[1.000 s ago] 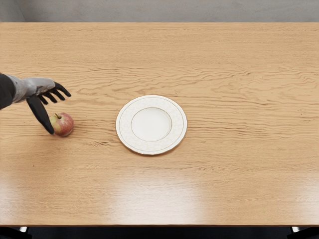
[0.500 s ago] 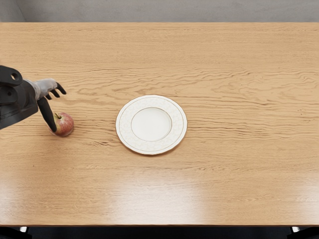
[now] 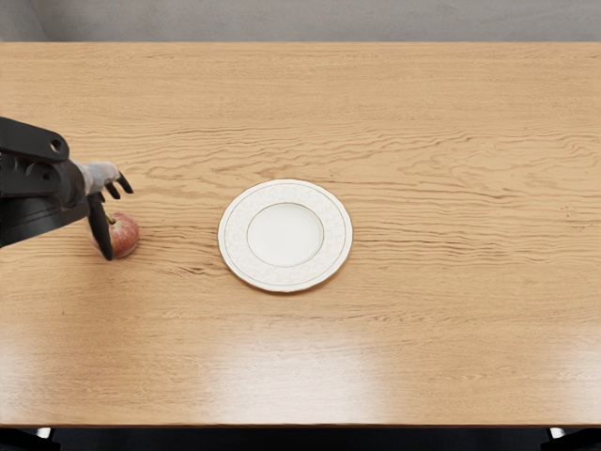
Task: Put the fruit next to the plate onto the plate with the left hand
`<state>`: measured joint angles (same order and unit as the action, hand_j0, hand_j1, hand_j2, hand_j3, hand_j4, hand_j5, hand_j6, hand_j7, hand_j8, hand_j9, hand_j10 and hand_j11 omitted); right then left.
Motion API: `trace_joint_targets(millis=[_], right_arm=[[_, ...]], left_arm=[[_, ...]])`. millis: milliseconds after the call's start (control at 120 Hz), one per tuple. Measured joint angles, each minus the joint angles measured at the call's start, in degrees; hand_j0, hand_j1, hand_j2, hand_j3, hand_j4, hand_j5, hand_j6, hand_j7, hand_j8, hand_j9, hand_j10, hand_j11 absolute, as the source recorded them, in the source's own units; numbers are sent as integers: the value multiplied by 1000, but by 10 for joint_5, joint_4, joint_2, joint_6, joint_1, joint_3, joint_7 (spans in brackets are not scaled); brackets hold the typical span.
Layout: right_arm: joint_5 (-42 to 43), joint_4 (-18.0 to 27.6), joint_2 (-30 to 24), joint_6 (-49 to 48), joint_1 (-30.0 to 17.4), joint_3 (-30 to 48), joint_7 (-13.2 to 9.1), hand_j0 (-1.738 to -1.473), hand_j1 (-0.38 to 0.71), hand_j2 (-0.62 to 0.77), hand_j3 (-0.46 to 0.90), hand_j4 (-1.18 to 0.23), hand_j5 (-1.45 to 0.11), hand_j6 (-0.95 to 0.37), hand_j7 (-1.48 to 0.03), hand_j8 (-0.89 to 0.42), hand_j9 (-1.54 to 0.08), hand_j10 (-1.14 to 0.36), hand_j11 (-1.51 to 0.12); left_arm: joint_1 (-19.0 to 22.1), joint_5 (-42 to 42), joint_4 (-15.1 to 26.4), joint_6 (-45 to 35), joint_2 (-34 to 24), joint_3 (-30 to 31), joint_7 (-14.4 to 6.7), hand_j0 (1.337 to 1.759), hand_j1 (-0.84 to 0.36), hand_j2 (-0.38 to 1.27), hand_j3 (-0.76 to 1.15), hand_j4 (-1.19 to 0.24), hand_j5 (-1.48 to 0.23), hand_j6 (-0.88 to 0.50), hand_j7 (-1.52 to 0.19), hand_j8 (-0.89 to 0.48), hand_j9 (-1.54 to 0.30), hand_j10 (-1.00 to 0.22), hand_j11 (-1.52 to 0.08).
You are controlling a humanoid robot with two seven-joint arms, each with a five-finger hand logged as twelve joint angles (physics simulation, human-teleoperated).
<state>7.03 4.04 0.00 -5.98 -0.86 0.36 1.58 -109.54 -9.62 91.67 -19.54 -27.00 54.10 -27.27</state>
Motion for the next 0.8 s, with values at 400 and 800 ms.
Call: trace_joint_targets(millis=[400,800], right_arm=[[0,0,0,0,0,0,0,-1658,-305,-7,0,-37,-47,-37,-47,-37,-47,-37,-47],[0,0,0,0,0,0,0,-1658,-305,-7,0,-37,-47,-37,-47,-37,-47,-37,-47]], left_arm=[[38,0,-66,-1,42,-5,-1,1658,56,50,0,-245,-318,-246,-318,-246,-318,-245,-318],[91,0,-109,-2,65,-5,-1,1658,56,50,0,-245,-318,-246,-318,-246,-318,-245,-318]])
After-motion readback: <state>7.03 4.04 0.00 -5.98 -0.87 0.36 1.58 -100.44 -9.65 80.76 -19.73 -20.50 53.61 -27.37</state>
